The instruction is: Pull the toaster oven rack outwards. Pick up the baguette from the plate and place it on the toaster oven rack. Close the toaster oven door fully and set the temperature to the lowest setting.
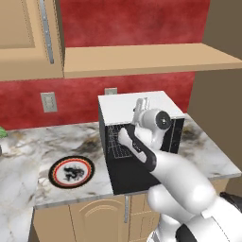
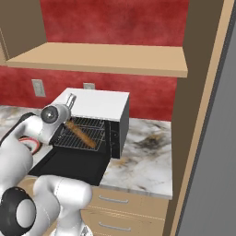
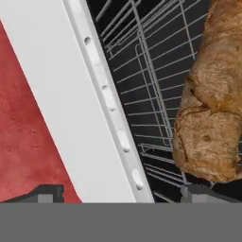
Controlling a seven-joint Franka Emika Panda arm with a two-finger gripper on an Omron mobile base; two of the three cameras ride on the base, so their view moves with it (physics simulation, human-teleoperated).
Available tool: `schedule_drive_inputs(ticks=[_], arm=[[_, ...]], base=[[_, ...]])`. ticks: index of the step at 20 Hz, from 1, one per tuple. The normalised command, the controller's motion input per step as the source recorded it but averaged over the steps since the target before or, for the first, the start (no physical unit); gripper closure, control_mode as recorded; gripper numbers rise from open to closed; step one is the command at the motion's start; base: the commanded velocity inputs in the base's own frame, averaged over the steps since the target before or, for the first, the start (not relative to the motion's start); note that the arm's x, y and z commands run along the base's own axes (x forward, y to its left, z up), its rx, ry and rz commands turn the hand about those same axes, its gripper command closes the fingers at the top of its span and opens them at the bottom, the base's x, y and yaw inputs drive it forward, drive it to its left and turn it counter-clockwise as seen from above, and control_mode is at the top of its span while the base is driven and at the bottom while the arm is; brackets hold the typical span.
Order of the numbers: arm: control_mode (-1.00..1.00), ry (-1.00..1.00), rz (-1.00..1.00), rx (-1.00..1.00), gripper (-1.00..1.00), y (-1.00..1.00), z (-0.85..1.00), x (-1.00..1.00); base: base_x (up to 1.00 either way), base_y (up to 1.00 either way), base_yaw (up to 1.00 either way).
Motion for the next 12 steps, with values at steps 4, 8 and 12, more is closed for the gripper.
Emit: schedule_drive_inputs(ticks=[4,8,12], arm=[[-1.0,-0.24,0.0,-0.03,-1.0,0.6,0.01,0.01],[-1.0,-0.09,0.02,-0.02,-1.0,0.65,0.16,0.03],[-1.0,0.12,0.02,0.0,-1.0,0.27,0.44,0.04]], base=[[0.0,0.0,0.0],[0.0,0.0,0.0],[0.0,0.0,0.0]])
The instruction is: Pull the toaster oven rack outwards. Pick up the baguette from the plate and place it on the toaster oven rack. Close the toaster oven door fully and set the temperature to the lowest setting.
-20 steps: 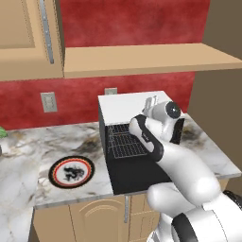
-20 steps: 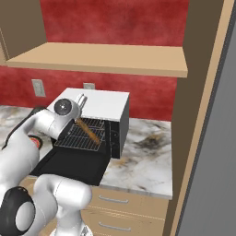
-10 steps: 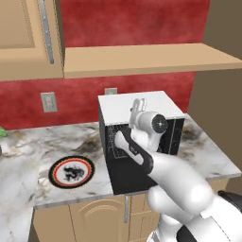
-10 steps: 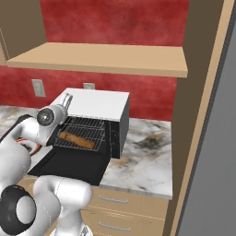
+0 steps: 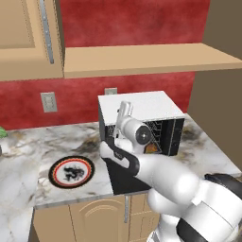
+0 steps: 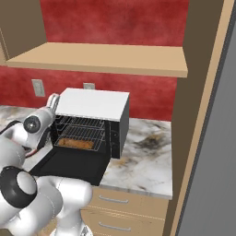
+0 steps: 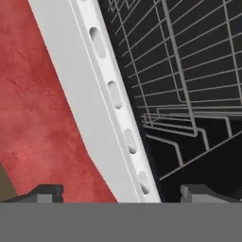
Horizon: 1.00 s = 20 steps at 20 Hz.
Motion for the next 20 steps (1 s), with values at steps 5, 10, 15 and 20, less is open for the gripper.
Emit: schedule_drive_inputs(ticks=[5,10,15,20], arm=[[-1.0,0.46,0.02,0.0,-1.0,0.0,0.86,-0.17],[-1.0,0.37,0.1,0.0,-1.0,0.0,1.0,-0.68],[-1.0,0.4,0.1,0.0,-1.0,0.0,0.74,-0.49],[-1.0,0.55,0.05,-0.06,-1.0,-0.25,0.11,-0.35]], base=[[0.0,0.0,0.0],[0.0,0.0,0.0],[0.0,0.0,0.0],[0.0,0.0,0.0]])
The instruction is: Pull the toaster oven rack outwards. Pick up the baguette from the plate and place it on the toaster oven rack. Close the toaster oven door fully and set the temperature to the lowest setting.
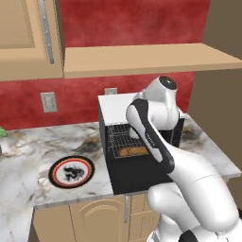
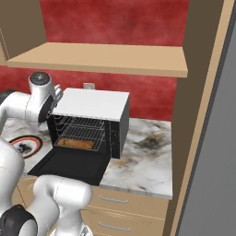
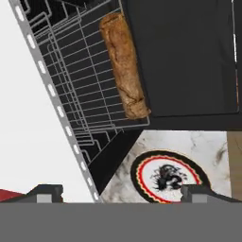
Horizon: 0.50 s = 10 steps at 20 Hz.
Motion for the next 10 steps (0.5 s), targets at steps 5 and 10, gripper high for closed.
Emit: schedule_drive_inputs(ticks=[5,10], arm=[[-1.0,0.43,0.04,-0.23,-1.0,-0.26,-0.3,-0.07],[-1.0,0.01,0.25,-0.16,-1.0,-0.36,-0.35,-0.04]], base=[[0.0,0.0,0.0],[0.0,0.0,0.0]])
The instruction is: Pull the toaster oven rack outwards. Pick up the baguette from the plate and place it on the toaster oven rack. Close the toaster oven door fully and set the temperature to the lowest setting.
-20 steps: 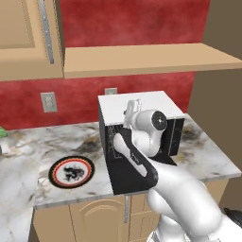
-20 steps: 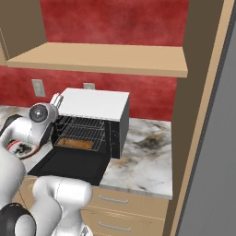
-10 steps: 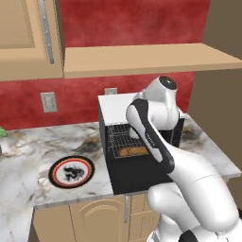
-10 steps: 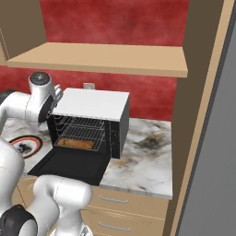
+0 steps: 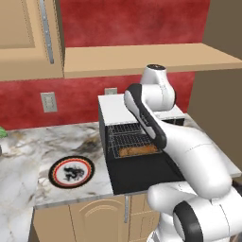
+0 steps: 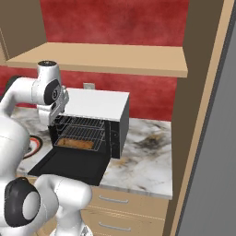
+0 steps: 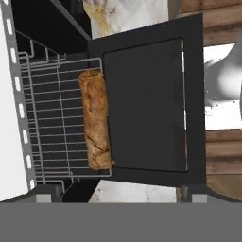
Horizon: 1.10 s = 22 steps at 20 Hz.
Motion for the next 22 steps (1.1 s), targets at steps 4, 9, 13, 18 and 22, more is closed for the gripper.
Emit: schedule_drive_inputs(ticks=[4,9,13,18,22], arm=[[-1.0,-0.19,0.32,-0.04,-1.0,-0.47,-0.44,-0.1],[-1.0,-0.07,0.47,-0.03,-1.0,-0.22,-0.53,-0.01],[-1.0,0.0,0.53,-0.12,-1.0,-0.03,-0.51,0.01],[-1.0,0.13,0.49,-0.13,-1.0,0.0,-0.43,0.15],[-1.0,0.14,0.35,-0.13,-1.0,0.0,-0.36,0.04]], base=[[0.0,0.0,0.0],[0.0,0.0,0.0],[0.0,0.0,0.0],[0.0,0.0,0.0],[0.0,0.0,0.0]])
